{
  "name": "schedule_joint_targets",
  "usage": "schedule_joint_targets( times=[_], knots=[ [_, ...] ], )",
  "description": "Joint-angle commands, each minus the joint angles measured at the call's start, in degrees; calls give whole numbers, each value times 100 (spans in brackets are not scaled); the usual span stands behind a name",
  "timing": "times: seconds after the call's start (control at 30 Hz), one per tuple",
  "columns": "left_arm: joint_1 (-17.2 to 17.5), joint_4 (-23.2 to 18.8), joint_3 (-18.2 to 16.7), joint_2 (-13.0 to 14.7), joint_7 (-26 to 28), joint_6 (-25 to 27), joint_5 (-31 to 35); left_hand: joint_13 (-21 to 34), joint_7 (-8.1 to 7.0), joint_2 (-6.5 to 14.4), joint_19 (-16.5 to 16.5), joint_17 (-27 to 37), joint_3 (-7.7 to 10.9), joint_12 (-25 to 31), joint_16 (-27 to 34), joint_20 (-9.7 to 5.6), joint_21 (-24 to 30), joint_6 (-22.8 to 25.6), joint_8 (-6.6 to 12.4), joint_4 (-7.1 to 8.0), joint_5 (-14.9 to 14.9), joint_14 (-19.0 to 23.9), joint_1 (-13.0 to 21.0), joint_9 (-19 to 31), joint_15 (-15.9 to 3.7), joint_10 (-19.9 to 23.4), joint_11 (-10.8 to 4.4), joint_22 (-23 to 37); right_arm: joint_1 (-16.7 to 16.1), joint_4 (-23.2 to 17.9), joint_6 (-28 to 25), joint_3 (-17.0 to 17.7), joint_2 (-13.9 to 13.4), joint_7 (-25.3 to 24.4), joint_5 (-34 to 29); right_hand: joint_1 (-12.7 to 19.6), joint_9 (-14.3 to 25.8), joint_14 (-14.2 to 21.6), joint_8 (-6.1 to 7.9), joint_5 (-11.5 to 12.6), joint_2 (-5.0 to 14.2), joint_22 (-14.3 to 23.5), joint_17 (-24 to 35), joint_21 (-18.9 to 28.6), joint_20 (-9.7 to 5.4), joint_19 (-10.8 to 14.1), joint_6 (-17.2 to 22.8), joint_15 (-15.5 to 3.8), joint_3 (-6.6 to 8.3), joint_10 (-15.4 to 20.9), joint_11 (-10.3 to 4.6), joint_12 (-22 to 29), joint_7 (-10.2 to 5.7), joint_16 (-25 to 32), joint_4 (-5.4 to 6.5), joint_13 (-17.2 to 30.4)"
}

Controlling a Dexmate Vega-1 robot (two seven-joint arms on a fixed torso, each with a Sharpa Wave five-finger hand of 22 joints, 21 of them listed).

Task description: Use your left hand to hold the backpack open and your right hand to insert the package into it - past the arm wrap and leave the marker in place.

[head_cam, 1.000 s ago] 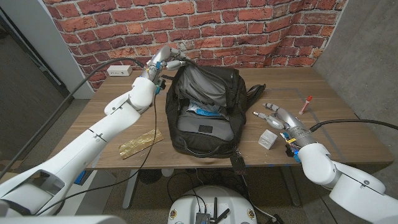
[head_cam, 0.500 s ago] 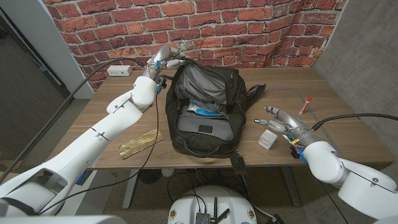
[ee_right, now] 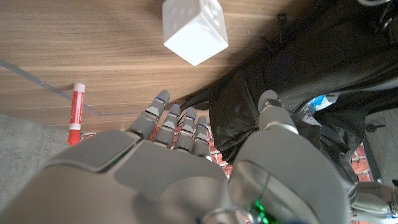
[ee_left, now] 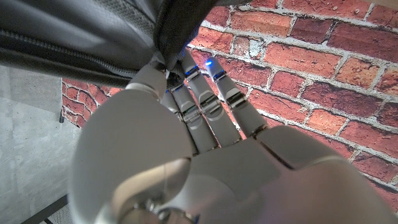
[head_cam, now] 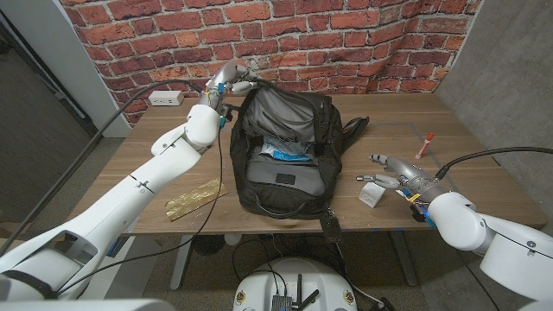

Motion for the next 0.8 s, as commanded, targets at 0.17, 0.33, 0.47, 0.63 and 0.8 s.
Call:
schedule_joint_targets(
  times=[0.17, 0.33, 0.47, 0.63, 0.8],
  knots=[
    [-21, -40, 51, -110, 97, 263, -132, 30, 27, 44, 58, 27, 49, 23, -9, -673, 2, 27, 7, 17, 39, 76, 17, 34, 5, 98, -28, 24, 886, -372, -1214, -942, -893, 459, -227, 101, 50, 86, 42, -3, -187, 26, 42, 17, 12, 37, -18, -18, -6, 12, -1, 64, 78, 30, 13, 61],
    [-27, -90, 66, -131, 129, 383, -159, 30, 42, 56, 59, 30, 53, 24, -3, -674, -1, 23, 3, 23, 40, 98, 13, 35, 8, 104, -39, 23, 1417, -473, -1528, -1463, -1123, 614, -218, 137, 59, 97, 62, -16, -236, 27, 55, 22, 7, 42, -9, -17, -11, 18, -6, 76, 93, 41, 24, 82],
    [-37, -100, 79, -131, 145, 415, -175, 30, 40, 51, 60, 32, 53, 18, -1, -674, -3, 26, 2, 19, 40, 108, 16, 36, 4, 94, -43, 22, 1804, -523, -1671, -1852, -1230, 722, -232, 155, 64, 96, 75, -25, -263, 27, 64, 24, 4, 43, 0, -15, -15, 25, -9, 85, 99, 46, 32, 96],
    [-49, -98, 99, -135, 164, 435, -197, 30, 47, 55, 60, 33, 55, 18, 1, -674, -6, 26, 0, 22, 41, 123, 13, 37, 9, 95, -31, 22, 2338, -580, -1890, -2404, -1267, 931, -384, 173, 75, 83, 82, -40, -300, 28, 83, 25, 4, 39, -21, 13, -22, -6, 24, 85, 123, 52, 54, 123],
    [-53, -91, 115, -135, 182, 431, -213, 31, 39, 50, 64, 34, 55, 17, -1, -673, -8, 16, -6, 18, 41, 129, 16, 38, 4, 95, -22, 22, 2886, -632, -2161, -2972, -1234, 1284, -642, 188, 92, -9, 26, -68, -346, 31, 129, 13, 41, -18, -237, 66, -34, -120, 53, 69, 149, 42, 98, 179]
  ],
)
